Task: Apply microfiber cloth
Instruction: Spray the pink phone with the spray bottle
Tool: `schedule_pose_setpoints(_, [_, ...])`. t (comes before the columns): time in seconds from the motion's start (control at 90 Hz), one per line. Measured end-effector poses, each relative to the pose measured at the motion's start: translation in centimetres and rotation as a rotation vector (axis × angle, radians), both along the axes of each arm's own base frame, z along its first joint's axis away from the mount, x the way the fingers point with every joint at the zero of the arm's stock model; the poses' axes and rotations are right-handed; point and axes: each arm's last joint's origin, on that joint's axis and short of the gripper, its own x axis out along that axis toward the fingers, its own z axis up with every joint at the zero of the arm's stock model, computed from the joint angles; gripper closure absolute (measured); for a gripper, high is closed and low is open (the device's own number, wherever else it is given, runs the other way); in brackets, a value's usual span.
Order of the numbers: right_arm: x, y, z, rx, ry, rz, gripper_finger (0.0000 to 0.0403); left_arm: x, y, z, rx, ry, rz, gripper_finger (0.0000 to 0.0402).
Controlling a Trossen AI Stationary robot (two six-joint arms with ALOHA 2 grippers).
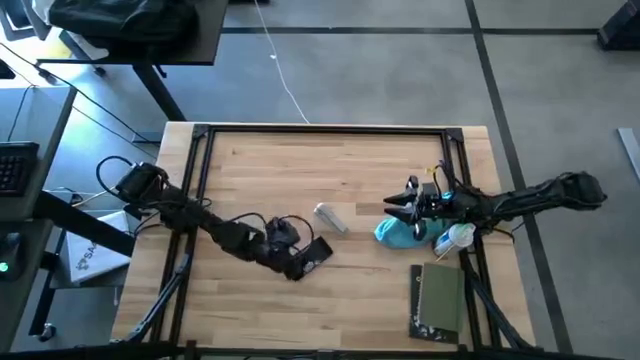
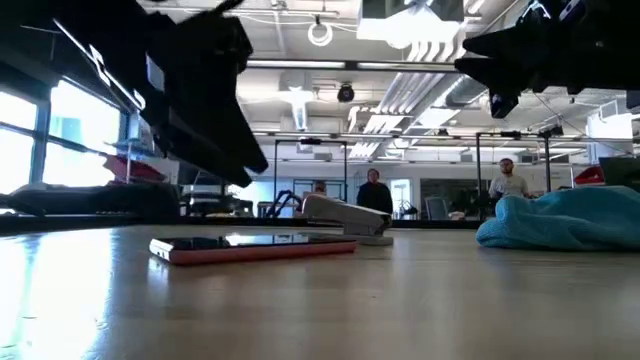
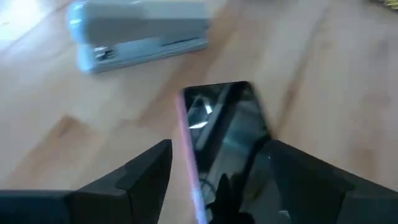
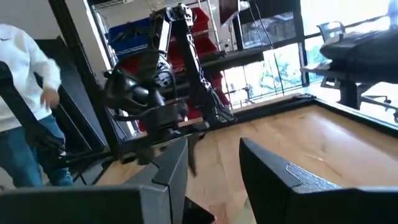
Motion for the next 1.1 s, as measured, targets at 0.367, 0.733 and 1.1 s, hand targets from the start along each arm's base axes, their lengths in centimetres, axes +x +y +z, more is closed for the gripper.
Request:
schedule_pose_setpoints(0.367, [0.3, 0.0, 0.1, -0.002, 0.044, 0.006, 0.0287, 0.4, -0.1, -0.1, -0.073, -0.044, 0.048, 0.009])
schedule_pose_setpoints(0.733, [0.3, 0.0, 0.0, -0.01, 0.05, 0.006, 0.0287, 1.3, 1.0, 0.2, -0.138, -0.079, 0.071, 0.0057])
schedule_pose_setpoints(1.1, [0.3, 0.1, 0.0, 0.009, 0.054, 0.015, 0.0287, 0.5, -1.5, 0.8, 0.036, -0.16, 0.006, 0.0058])
